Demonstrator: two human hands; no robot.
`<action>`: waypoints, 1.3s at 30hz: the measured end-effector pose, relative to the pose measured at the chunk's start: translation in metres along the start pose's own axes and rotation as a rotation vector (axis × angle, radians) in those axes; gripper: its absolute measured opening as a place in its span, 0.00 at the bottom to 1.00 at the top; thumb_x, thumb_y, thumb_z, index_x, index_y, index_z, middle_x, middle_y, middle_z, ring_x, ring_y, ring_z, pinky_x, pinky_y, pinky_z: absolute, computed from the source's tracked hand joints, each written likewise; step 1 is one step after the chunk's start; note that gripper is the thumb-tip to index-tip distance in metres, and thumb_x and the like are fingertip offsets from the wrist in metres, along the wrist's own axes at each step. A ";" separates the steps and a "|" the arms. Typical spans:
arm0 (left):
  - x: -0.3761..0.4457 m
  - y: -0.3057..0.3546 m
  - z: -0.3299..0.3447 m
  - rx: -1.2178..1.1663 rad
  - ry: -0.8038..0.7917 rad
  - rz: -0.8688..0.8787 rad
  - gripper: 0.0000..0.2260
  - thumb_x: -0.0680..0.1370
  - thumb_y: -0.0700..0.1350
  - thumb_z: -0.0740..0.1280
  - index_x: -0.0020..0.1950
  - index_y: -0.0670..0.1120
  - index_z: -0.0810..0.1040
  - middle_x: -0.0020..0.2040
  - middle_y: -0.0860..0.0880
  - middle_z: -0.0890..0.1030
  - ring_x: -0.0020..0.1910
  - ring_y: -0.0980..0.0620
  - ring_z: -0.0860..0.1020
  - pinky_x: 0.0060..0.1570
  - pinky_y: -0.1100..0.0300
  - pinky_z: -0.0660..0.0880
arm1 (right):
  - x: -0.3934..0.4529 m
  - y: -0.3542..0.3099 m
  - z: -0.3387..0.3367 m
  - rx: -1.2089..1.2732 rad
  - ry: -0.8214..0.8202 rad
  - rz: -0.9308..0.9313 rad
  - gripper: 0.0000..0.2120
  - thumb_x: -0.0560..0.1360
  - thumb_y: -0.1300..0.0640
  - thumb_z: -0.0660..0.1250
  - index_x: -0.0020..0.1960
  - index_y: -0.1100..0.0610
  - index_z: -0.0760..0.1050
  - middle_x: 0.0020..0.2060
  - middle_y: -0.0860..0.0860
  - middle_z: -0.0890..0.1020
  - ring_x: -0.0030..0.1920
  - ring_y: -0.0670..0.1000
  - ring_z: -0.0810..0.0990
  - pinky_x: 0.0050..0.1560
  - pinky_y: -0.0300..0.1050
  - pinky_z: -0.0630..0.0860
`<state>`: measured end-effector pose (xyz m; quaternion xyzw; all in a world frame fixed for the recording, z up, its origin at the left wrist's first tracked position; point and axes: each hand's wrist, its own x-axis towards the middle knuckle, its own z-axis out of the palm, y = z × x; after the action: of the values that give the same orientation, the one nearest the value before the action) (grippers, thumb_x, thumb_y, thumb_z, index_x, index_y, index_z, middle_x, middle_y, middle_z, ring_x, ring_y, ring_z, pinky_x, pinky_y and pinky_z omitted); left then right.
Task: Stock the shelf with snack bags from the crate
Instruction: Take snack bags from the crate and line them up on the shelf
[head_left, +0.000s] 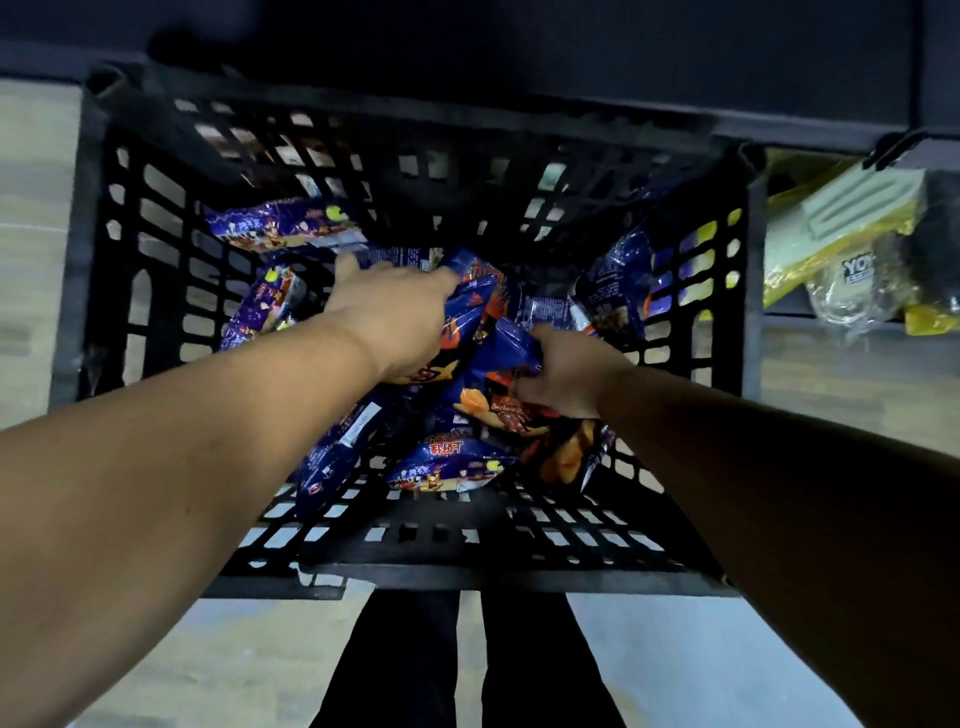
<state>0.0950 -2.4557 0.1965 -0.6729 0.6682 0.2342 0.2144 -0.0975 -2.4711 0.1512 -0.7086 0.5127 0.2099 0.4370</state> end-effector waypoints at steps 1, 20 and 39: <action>-0.005 -0.001 -0.007 -0.005 0.008 -0.009 0.15 0.76 0.44 0.62 0.62 0.51 0.66 0.44 0.50 0.70 0.55 0.43 0.72 0.62 0.43 0.58 | -0.006 -0.003 -0.009 -0.024 0.028 -0.009 0.29 0.75 0.47 0.68 0.71 0.56 0.63 0.46 0.50 0.76 0.45 0.51 0.76 0.44 0.42 0.68; -0.139 0.020 -0.196 -0.059 0.410 -0.085 0.19 0.73 0.56 0.63 0.64 0.56 0.67 0.53 0.50 0.76 0.59 0.45 0.72 0.59 0.45 0.59 | -0.185 -0.086 -0.202 -0.263 0.408 -0.124 0.26 0.70 0.48 0.68 0.65 0.55 0.64 0.36 0.47 0.72 0.44 0.55 0.74 0.40 0.44 0.67; -0.252 0.030 -0.386 -0.046 0.842 0.030 0.23 0.74 0.53 0.63 0.68 0.57 0.64 0.51 0.53 0.76 0.52 0.48 0.73 0.58 0.46 0.58 | -0.351 -0.150 -0.338 -0.375 0.861 -0.208 0.23 0.69 0.50 0.66 0.62 0.52 0.66 0.37 0.46 0.76 0.40 0.51 0.76 0.38 0.44 0.72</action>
<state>0.0767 -2.4869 0.6572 -0.7048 0.7016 -0.0432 -0.0960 -0.1475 -2.5488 0.6523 -0.8452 0.5268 -0.0585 0.0684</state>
